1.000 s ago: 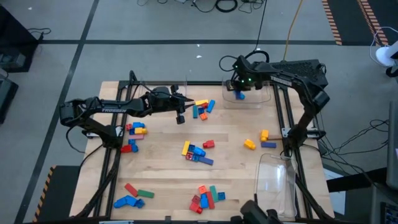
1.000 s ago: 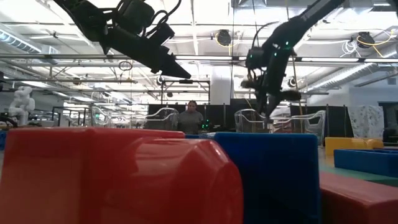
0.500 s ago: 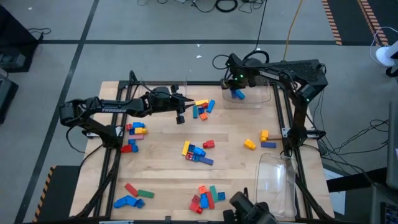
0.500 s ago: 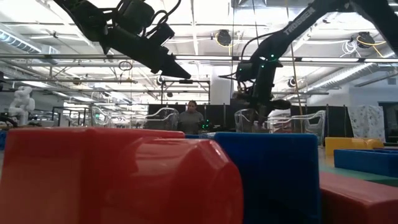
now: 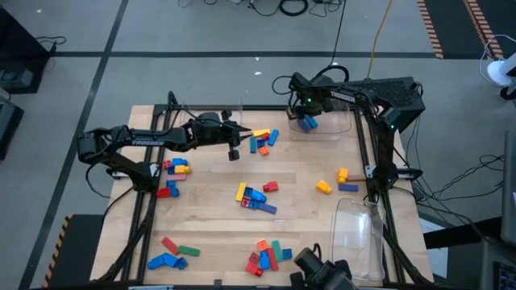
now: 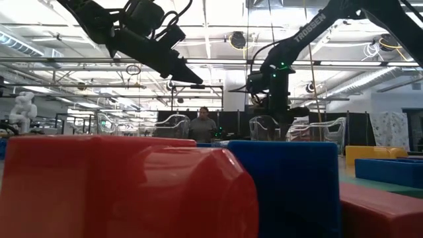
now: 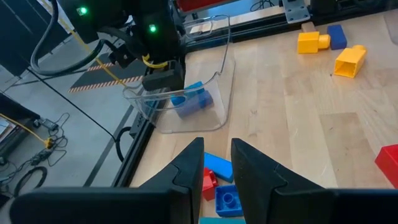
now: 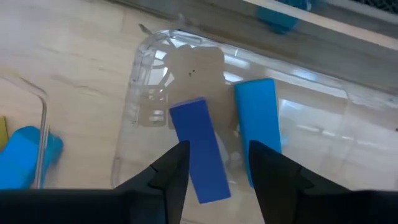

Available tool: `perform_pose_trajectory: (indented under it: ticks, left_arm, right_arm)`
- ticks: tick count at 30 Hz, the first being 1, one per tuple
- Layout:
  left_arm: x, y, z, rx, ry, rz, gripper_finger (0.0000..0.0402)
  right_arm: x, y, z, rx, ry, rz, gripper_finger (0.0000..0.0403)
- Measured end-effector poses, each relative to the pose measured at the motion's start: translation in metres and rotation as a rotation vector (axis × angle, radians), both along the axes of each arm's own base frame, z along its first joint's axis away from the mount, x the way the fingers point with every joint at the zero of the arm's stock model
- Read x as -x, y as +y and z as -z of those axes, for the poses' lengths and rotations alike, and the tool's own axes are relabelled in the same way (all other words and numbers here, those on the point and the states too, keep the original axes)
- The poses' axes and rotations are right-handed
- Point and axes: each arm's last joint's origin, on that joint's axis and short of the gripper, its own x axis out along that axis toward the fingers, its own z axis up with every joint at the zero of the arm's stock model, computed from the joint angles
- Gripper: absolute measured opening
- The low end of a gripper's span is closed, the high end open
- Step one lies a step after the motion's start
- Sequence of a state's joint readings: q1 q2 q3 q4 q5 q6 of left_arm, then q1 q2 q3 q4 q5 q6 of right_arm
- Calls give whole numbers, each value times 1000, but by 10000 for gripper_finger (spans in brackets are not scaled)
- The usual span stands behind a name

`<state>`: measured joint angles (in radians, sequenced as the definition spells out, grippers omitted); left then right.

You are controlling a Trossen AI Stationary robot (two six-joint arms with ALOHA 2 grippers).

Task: Sort blocks by size
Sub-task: Put the blue block into the top right transparent bin

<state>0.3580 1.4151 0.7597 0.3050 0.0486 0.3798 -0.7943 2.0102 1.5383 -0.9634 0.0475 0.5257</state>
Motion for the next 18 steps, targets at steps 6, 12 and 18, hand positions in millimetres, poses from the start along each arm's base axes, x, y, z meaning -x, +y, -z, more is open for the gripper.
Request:
perform_pose_trajectory:
  ticks: [6, 12, 18]
  left_arm:
    - [0, 0, 0, -1, 0, -1, 84]
    - [0, 1, 0, -2, 1, -4, 84]
    - [0, 1, 0, -7, 3, -17, 84]
  right_arm:
    - [-7, 7, -8, 1, 16, -92, 152]
    - [-26, 13, -36, 46, -14, -155, 152]
    - [-46, 24, -74, 127, -58, -240, 153]
